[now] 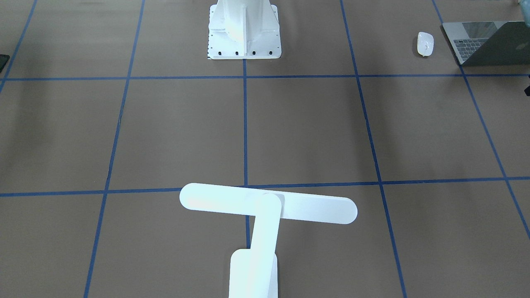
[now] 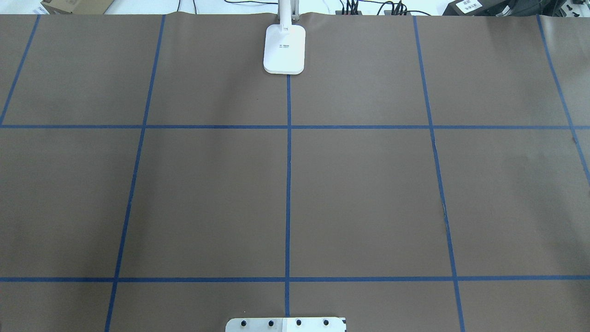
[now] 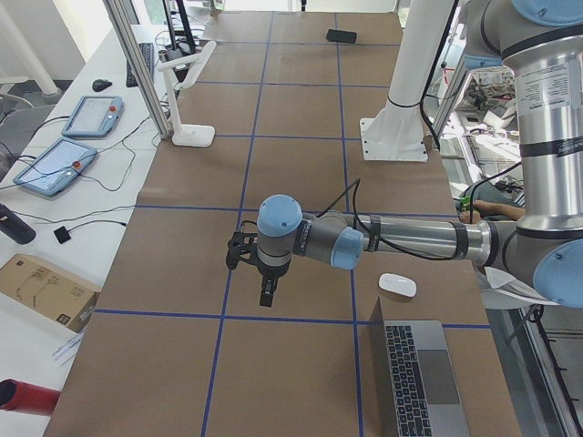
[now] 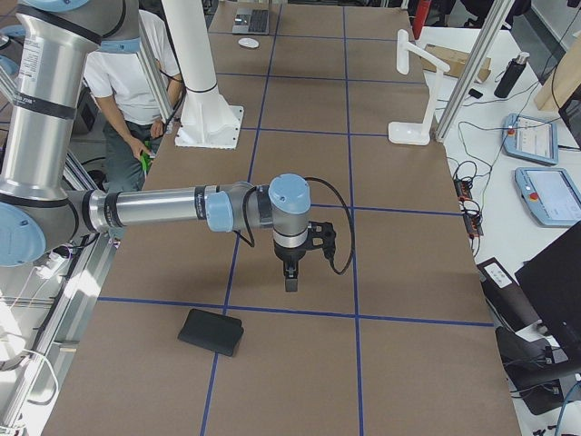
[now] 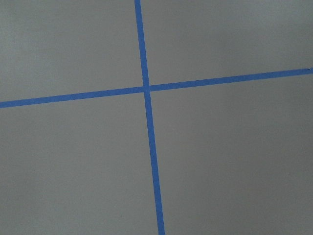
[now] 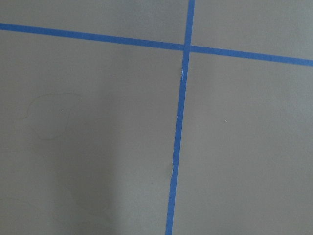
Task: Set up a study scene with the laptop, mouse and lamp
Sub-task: 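Carry the silver laptop with the left gripper toward the table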
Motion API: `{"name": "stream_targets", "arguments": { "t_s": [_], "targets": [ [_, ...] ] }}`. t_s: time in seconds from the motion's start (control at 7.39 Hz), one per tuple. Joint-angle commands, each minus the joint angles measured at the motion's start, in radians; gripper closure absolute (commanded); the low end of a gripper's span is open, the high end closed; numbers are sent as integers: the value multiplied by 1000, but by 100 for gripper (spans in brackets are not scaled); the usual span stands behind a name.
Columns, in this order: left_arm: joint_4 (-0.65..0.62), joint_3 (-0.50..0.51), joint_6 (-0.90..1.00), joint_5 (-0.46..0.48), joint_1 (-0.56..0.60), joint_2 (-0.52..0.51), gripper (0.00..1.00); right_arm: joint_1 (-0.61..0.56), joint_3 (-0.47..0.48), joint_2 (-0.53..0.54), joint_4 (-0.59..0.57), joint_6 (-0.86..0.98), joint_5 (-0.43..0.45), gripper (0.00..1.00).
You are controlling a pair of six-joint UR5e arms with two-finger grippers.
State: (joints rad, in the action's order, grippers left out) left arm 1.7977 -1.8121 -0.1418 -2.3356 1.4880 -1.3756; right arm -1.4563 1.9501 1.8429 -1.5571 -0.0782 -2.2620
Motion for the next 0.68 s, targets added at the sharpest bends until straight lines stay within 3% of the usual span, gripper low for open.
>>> {"name": "stream_targets", "arguments": {
  "t_s": [0.0,0.54],
  "targets": [
    [14,-9,7,-5,0,30,1,1,4,6,5,0,-5,1],
    [11,-78,-2,-10,14,89,1,2,6,-1,37,-2,1,1]
  ]
}}
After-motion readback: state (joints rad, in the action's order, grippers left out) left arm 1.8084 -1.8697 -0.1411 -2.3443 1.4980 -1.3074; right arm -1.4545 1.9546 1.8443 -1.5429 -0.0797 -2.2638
